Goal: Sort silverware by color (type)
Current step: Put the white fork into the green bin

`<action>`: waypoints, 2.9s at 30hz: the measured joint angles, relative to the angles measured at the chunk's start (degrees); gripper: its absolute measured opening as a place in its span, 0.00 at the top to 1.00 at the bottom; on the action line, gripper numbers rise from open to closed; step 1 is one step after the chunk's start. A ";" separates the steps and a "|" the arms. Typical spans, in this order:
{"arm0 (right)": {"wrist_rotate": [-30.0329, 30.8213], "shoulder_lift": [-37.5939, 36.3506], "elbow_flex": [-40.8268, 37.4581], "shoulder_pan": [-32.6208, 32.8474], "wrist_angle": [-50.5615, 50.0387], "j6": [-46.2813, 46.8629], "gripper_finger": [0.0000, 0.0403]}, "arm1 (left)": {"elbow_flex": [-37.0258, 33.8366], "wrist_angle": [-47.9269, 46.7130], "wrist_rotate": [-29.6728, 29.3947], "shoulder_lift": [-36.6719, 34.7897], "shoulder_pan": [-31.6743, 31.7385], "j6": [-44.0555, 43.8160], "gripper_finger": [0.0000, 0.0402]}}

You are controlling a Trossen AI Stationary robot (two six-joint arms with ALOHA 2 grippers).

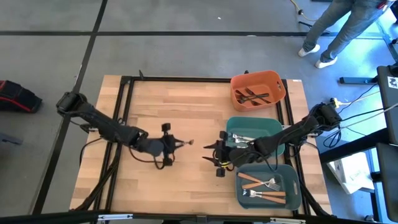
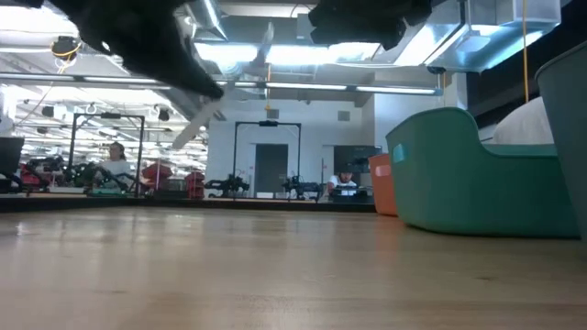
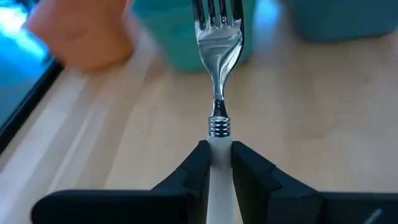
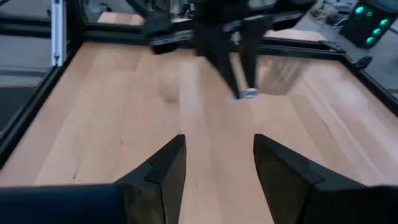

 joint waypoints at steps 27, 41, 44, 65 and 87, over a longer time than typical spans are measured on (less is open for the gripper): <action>-7.23 13.25 0.00 -4.27 32.83 -6.25 0.57 | -1.04 14.03 3.83 0.00 -4.52 6.94 0.88; -8.05 13.23 0.02 -5.40 36.23 -9.01 0.58 | -1.01 14.14 2.44 0.00 -4.41 6.04 0.88; -10.02 13.23 0.02 -5.31 35.95 -9.39 0.66 | -0.99 14.14 2.44 0.00 -4.41 5.98 0.88; -8.64 7.59 0.06 -4.13 22.78 -15.41 1.00 | -0.95 12.38 1.35 0.00 -4.43 2.28 0.71; 15.71 -25.66 0.14 6.79 -47.44 10.29 1.00 | -0.95 11.40 1.63 0.00 -4.54 5.40 0.70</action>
